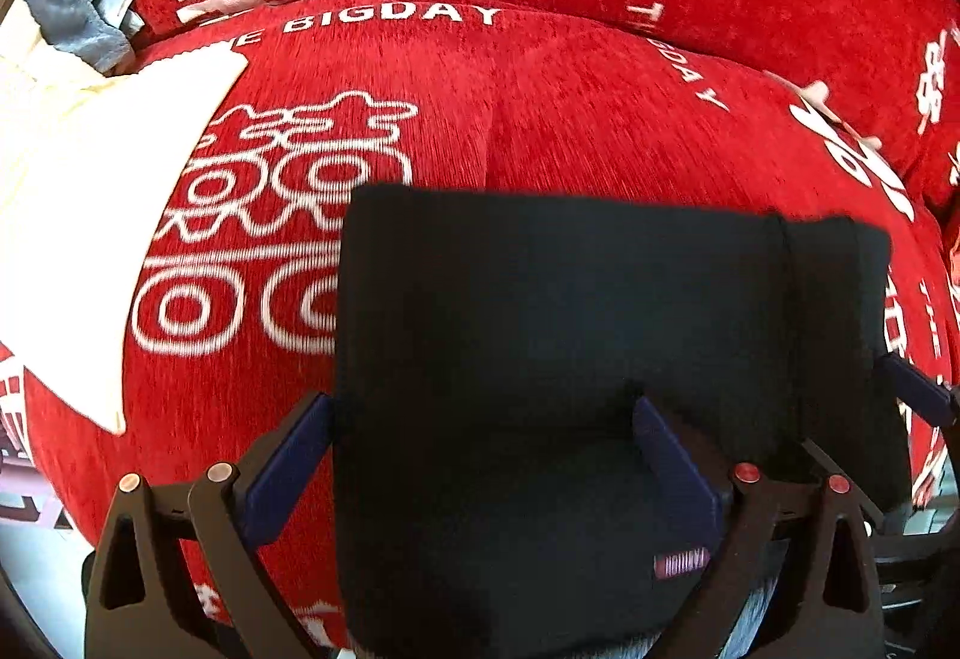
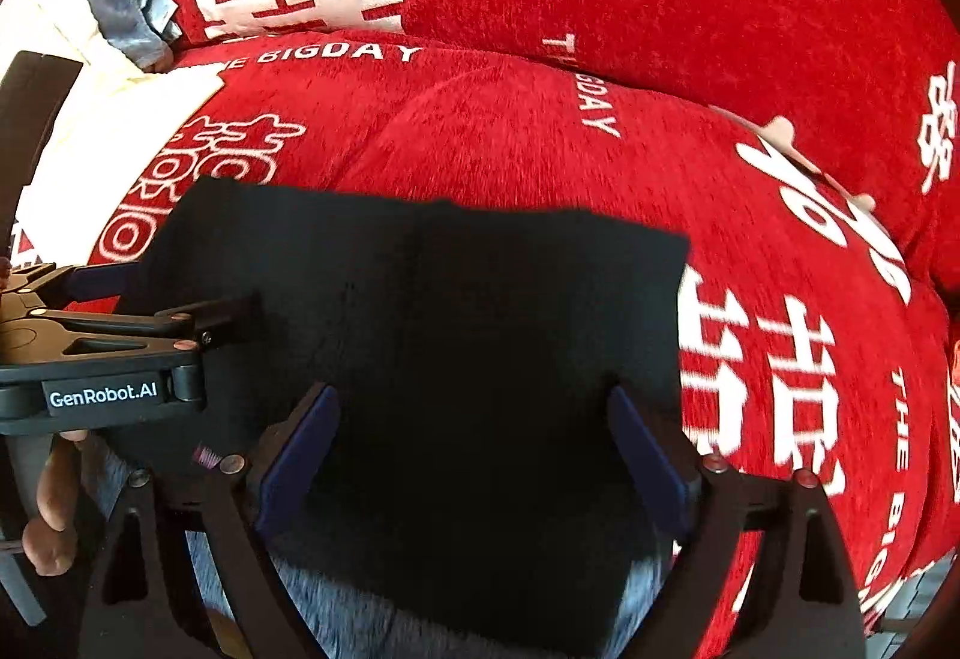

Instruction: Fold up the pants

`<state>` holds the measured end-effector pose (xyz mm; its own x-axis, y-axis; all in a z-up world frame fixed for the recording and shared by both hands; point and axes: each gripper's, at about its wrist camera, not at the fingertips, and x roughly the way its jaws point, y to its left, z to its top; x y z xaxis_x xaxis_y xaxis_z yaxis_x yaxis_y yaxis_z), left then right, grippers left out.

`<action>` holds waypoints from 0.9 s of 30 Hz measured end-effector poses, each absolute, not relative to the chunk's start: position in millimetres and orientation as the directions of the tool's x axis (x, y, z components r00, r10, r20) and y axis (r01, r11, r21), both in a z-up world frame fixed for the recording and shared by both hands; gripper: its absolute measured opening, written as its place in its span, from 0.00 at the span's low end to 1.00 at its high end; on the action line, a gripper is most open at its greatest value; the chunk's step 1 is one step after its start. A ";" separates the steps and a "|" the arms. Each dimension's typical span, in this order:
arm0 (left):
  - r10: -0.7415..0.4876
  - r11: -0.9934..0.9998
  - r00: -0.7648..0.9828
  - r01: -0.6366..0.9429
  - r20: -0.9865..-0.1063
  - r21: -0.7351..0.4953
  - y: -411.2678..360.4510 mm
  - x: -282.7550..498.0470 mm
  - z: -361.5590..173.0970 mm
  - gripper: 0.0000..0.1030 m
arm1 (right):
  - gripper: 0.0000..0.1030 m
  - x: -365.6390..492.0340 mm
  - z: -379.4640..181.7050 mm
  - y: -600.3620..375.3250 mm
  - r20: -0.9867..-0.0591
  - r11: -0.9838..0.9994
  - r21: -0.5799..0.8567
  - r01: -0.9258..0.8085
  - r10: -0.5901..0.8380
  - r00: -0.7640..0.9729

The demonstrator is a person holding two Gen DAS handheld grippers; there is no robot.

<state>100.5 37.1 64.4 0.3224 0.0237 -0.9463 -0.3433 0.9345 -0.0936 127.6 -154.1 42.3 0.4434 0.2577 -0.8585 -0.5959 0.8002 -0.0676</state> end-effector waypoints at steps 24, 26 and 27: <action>0.164 0.933 0.390 -0.359 -0.906 0.015 2.5 37.4 107.3 0.97 | 1.00 68.9 58.9 -192.3 -0.834 0.882 -0.082 -0.463 0.194 0.517; 0.157 0.940 0.397 -0.341 -0.904 0.013 -1.2 36.1 108.1 0.97 | 1.00 70.0 57.7 -193.9 -0.836 0.887 -0.069 -0.456 0.198 0.512; 0.160 0.941 0.400 -0.338 -0.903 0.017 -3.2 35.4 108.3 0.97 | 1.00 70.4 57.0 -194.6 -0.836 0.890 -0.069 -0.452 0.195 0.512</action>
